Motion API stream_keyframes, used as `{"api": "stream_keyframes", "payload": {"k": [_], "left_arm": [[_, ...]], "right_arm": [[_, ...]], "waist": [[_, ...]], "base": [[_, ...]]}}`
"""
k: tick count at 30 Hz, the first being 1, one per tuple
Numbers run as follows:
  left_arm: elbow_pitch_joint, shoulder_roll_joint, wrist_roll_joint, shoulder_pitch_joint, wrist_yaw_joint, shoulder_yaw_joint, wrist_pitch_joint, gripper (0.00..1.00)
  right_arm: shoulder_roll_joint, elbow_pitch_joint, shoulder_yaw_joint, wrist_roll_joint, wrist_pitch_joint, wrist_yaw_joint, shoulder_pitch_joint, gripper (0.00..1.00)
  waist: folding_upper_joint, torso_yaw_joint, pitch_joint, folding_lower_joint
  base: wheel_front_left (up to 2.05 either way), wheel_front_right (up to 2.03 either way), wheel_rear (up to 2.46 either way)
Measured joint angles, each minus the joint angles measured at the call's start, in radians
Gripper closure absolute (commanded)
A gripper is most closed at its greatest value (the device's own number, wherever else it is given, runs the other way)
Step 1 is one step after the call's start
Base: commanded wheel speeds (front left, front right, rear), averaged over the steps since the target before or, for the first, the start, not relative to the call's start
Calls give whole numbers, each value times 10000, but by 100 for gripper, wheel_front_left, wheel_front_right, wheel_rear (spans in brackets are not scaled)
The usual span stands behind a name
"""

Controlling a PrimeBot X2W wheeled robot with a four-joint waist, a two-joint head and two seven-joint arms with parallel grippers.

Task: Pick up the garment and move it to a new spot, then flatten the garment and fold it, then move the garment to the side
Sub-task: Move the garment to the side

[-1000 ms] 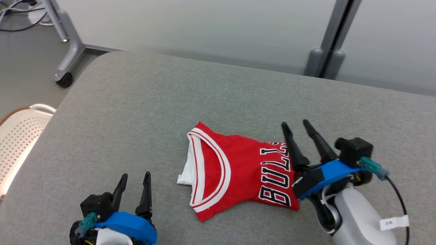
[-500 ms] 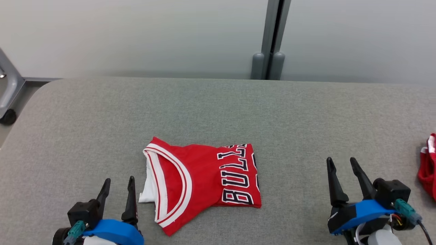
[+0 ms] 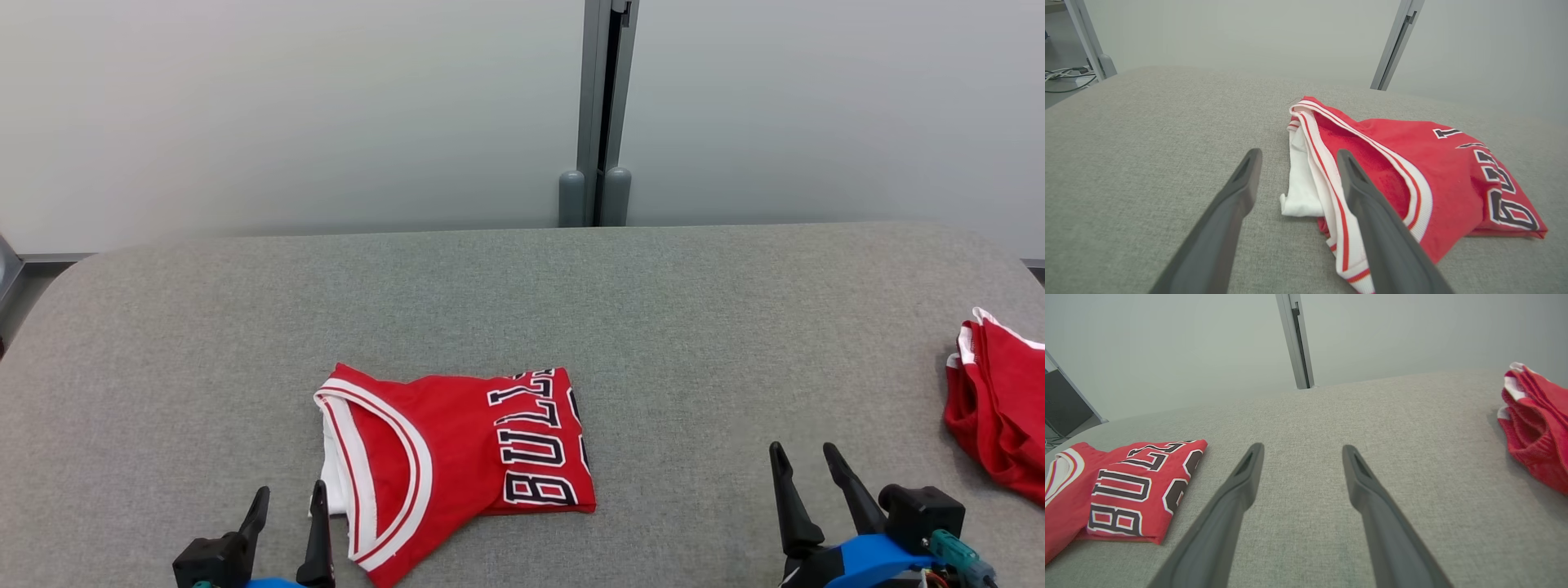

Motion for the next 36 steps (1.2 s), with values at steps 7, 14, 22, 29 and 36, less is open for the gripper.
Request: {"api": "stream_keyframes", "payload": {"k": [7, 14, 22, 29, 36], "left_arm": [[-2, -50, 56, 10, 0, -230, 0, 0], [-35, -38, -169, -39, 0, -911, 0, 0], [-174, 393, -690, -492, 0, -1348, 0, 0], [-121, 656, -1172, -651, 0, -1482, 0, 0], [-188, 658, -1246, -639, 0, -1446, 0, 0]], "right_arm": [[-6, 370, 328, 449, 0, 0, 90, 0], [4, 1476, 1444, 995, 0, 0, -805, 0], [8, 3283, 1643, 1214, -4, 0, -2708, 0], [2, 5597, 1923, 1457, -33, 0, -3748, 35], [29, 5764, 2566, 2025, -46, 8, -4057, 100]], "waist": [[0, 233, 10, 0], [0, 974, 228, 1], [1, 2371, 745, 2], [3, 3413, 1410, 3], [3, 3036, 1567, 2]], "base": [[0, 0, 0], [0, 0, 0], [0, 0, 0], [0, 0, 0], [0, 0, 0]]}}
